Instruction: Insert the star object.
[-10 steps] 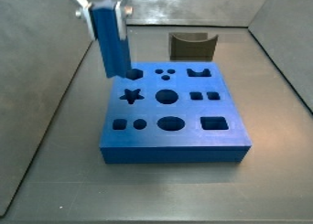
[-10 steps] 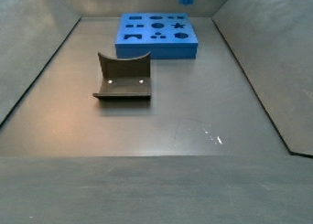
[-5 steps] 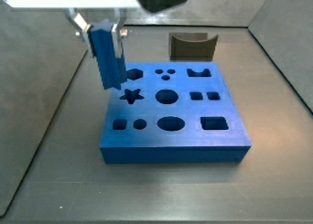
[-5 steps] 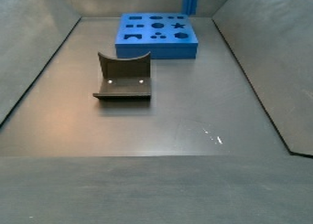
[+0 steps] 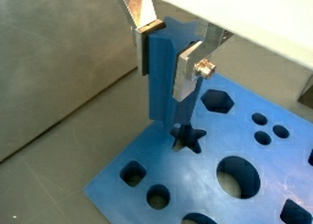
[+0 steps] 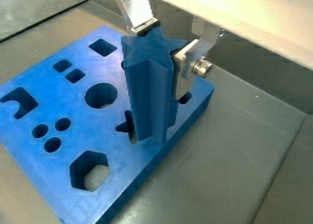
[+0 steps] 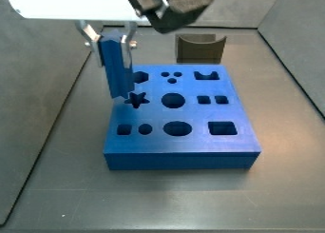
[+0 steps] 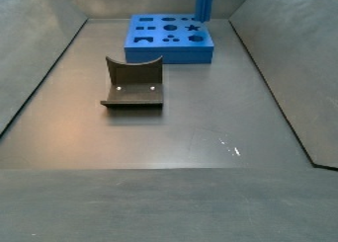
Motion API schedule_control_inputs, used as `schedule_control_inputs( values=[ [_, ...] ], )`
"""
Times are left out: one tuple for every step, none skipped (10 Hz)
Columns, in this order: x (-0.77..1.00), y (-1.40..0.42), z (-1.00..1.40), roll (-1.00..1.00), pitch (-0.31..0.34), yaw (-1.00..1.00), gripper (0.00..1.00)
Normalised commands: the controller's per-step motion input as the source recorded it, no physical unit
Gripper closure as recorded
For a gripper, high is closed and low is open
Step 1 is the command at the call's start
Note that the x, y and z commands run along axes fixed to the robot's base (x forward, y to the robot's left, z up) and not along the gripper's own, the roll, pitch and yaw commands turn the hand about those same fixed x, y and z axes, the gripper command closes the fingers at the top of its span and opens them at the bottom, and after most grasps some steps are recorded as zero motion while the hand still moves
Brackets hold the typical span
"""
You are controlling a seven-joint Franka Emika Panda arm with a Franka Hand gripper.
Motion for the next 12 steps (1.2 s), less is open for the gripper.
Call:
schedule_control_inputs(
  values=[
    [0.36,0.0,-0.4,0.12,-0.094,0.0,1.0],
    [0.33,0.0,-0.41,0.11,-0.121,0.0,1.0],
    [0.31,0.0,-0.38,0.1,-0.127,0.0,1.0],
    [0.32,0.0,-0.37,0.09,-0.126,-0.02,1.0],
    [0.32,0.0,-0.31,0.05,-0.13,-0.03,1.0],
    [0.13,0.0,-0.18,0.0,-0.156,-0.12,1.0],
    [0.0,0.0,-0.14,0.0,-0.123,-0.02,1.0],
    [-0.04,0.0,-0.21,0.05,-0.111,0.0,1.0],
    [-0.19,0.0,-0.07,0.09,0.0,-0.1,1.0],
    [-0.22,0.0,-0.04,0.09,0.0,-0.21,1.0],
    [-0.3,-0.04,-0.11,0.09,0.0,-0.4,1.0],
    [-0.29,-0.01,-0.15,0.1,0.034,-0.79,1.0]
  ],
)
